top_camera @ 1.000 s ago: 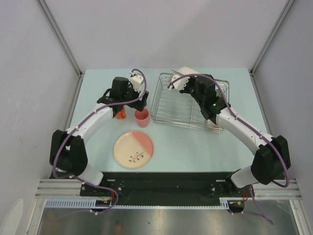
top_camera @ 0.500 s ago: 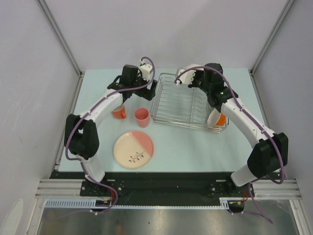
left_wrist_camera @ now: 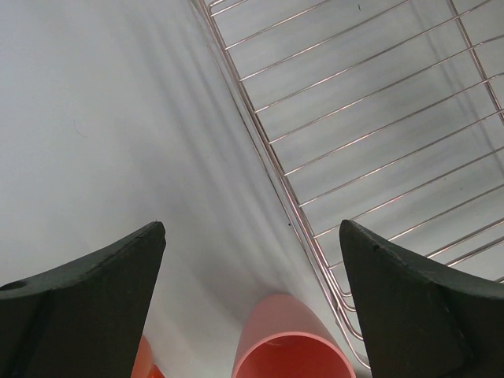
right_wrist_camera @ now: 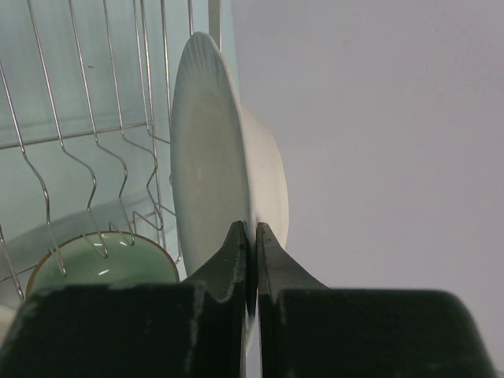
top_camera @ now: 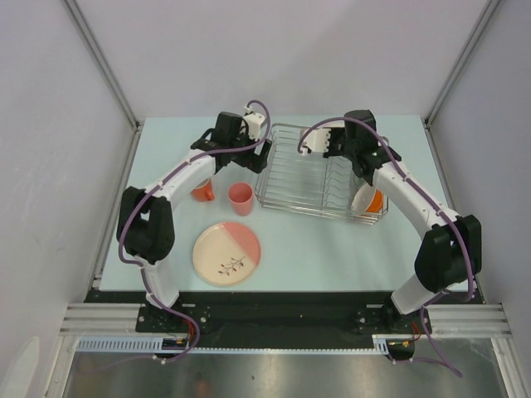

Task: Load the mixed dishes into the dish rack

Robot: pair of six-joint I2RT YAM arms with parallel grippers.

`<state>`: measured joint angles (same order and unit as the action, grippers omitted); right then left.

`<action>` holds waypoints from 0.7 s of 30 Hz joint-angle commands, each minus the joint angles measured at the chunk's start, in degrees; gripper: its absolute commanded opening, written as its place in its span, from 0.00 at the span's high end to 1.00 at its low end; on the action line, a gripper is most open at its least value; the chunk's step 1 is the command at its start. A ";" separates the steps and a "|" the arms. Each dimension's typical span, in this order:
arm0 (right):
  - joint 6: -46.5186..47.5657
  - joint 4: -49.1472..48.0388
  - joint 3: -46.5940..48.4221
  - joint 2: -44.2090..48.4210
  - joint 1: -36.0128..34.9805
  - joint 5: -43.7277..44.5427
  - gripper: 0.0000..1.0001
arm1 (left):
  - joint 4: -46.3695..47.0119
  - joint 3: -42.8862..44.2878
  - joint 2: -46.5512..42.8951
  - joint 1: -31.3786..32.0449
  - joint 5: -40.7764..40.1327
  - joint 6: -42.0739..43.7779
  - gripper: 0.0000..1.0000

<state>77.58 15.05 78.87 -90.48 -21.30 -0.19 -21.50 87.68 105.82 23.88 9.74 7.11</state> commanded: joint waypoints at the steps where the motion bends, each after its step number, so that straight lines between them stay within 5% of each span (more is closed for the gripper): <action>1: 6.61 -9.51 4.72 1.01 1.08 1.41 1.00 | 0.31 1.97 -0.53 0.12 -1.03 0.97 0.02; 21: 4.60 -16.44 4.62 3.20 3.37 -1.75 1.00 | 0.14 0.92 0.53 0.12 -1.47 0.71 0.03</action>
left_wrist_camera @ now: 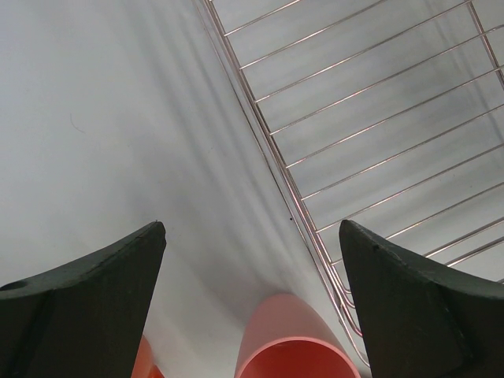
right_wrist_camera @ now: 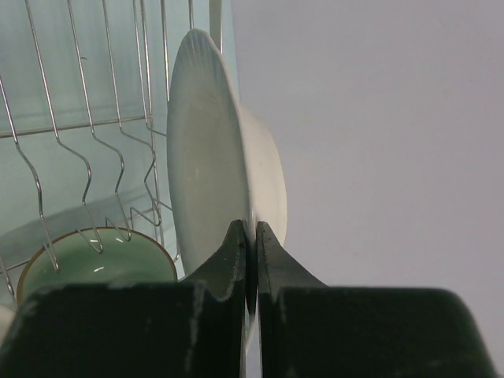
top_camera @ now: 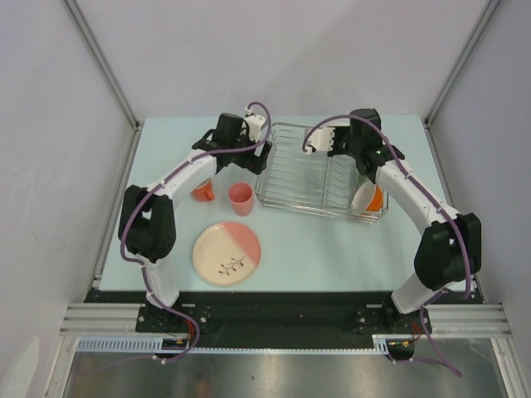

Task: Load the mixed dishes into the dish rack

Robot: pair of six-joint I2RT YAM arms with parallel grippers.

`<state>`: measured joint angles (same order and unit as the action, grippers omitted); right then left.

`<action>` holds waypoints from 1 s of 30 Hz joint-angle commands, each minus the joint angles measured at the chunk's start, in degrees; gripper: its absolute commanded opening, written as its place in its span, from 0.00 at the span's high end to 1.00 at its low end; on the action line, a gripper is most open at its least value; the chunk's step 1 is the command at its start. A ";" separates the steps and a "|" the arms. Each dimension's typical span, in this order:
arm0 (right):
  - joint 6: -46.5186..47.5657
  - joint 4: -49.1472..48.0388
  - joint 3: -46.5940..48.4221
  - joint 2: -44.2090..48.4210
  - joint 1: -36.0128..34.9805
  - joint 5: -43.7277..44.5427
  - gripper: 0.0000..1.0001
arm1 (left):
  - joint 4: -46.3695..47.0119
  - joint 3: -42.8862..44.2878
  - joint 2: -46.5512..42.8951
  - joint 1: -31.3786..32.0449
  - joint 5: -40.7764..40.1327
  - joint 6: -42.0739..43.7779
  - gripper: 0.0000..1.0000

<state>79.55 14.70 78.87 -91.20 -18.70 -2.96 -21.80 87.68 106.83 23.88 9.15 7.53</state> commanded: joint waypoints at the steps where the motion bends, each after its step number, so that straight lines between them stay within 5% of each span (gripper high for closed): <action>1: 2.37 -16.19 4.89 4.10 0.77 0.85 1.00 | 0.36 0.91 -0.48 0.12 -0.97 0.29 0.03; 30: -5.45 -17.42 -0.82 7.88 4.46 -5.21 1.00 | 0.80 0.30 0.05 0.38 -1.32 0.38 0.08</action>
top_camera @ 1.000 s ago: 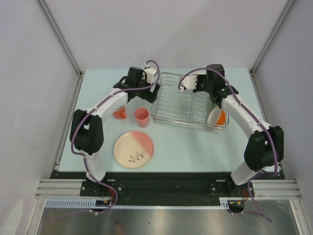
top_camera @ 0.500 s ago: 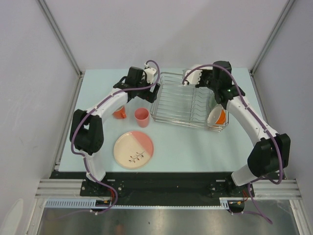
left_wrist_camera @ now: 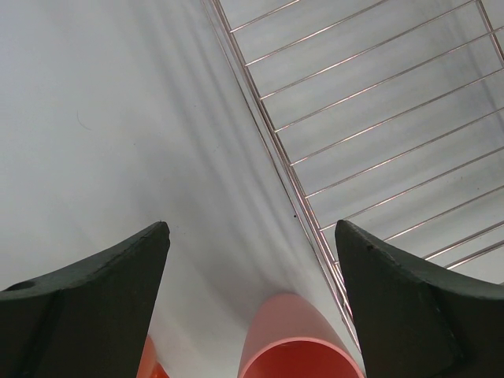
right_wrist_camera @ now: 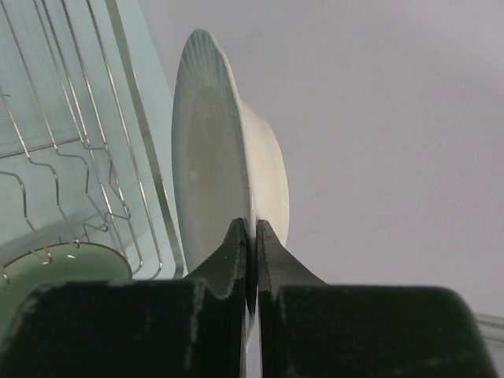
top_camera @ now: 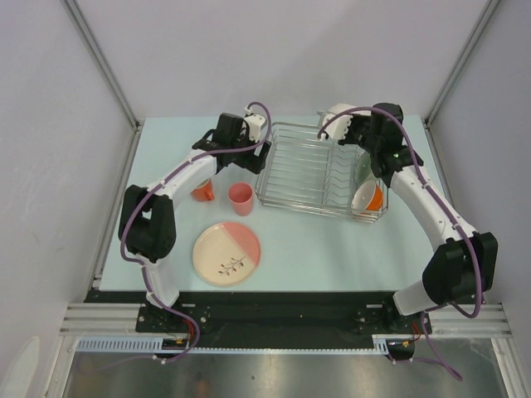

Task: Load the mixed dishes into the dish rack

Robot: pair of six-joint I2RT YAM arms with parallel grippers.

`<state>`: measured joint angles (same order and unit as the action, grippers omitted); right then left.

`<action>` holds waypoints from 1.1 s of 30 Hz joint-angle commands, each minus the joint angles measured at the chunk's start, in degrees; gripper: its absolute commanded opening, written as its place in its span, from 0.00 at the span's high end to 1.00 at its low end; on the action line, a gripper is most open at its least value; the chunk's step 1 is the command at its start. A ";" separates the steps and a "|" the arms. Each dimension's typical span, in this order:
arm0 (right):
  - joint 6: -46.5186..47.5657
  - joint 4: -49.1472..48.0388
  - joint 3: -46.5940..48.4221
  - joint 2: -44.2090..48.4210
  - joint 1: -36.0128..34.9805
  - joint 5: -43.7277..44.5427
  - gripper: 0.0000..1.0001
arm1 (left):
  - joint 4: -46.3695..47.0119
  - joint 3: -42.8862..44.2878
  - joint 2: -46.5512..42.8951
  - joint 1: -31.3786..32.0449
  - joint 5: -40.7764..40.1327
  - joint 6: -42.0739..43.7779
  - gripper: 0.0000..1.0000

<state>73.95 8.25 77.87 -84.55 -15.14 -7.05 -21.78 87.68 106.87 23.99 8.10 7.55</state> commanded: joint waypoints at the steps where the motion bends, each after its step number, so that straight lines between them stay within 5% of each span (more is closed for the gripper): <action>1: -0.30 -11.24 -0.34 1.15 1.16 -1.21 1.00 | 0.77 0.30 0.01 0.27 -0.36 0.45 0.08; 33: -3.99 -12.47 -4.13 -4.30 5.03 -7.80 1.00 | 1.48 -0.84 -1.40 0.27 -0.45 1.06 0.07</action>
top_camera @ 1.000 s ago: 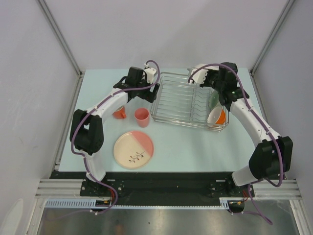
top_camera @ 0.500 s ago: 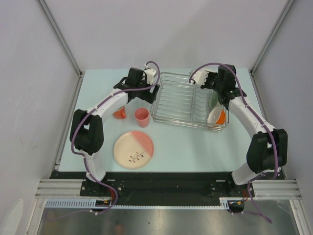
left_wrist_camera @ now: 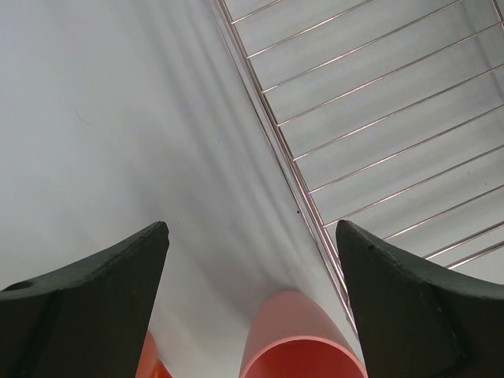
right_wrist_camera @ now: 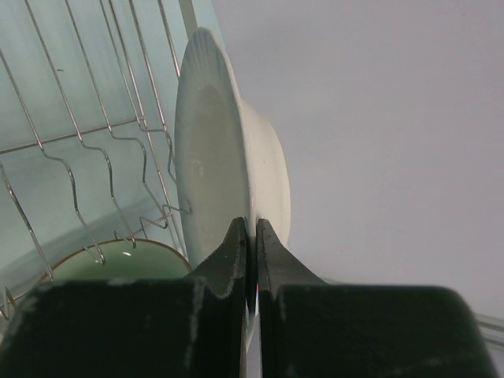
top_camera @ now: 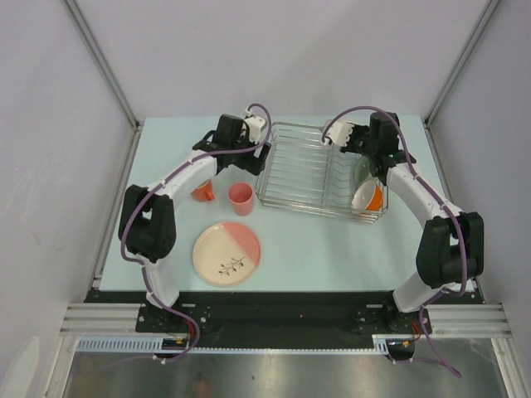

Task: Load the mixed dishes into the dish rack

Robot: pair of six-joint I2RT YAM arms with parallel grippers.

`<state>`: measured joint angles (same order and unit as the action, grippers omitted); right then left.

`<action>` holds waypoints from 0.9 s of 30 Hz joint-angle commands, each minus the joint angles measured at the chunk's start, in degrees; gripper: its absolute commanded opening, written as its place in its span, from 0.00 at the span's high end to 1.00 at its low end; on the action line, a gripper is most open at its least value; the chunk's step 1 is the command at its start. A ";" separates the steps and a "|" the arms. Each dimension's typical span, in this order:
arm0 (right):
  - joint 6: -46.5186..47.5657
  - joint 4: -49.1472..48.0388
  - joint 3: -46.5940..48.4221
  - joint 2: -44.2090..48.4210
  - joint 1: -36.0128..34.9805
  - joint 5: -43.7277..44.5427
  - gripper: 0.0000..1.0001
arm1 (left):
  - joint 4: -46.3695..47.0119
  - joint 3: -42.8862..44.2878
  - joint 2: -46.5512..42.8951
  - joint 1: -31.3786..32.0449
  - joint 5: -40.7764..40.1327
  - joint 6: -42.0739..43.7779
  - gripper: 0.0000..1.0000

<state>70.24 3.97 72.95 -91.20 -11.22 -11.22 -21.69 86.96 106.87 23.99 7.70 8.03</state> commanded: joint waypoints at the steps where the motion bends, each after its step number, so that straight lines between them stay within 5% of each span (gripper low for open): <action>1: -0.45 -8.27 0.97 1.73 1.20 -3.89 1.00 | 1.39 -0.30 -1.57 0.27 -0.06 0.49 0.07; 20: -1.95 -11.79 -1.41 -4.51 -0.81 -1.79 1.00 | 2.36 -0.91 -1.57 0.27 -0.58 0.84 0.07; 27: -3.08 -20.21 -5.35 -5.83 -3.63 3.31 0.88 | 2.36 -1.70 -1.84 0.27 -0.85 1.02 0.07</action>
<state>69.47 -4.49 69.56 -96.05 -12.91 -9.19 -21.04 85.93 106.87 23.99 7.66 8.05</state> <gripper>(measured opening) 0.103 0.931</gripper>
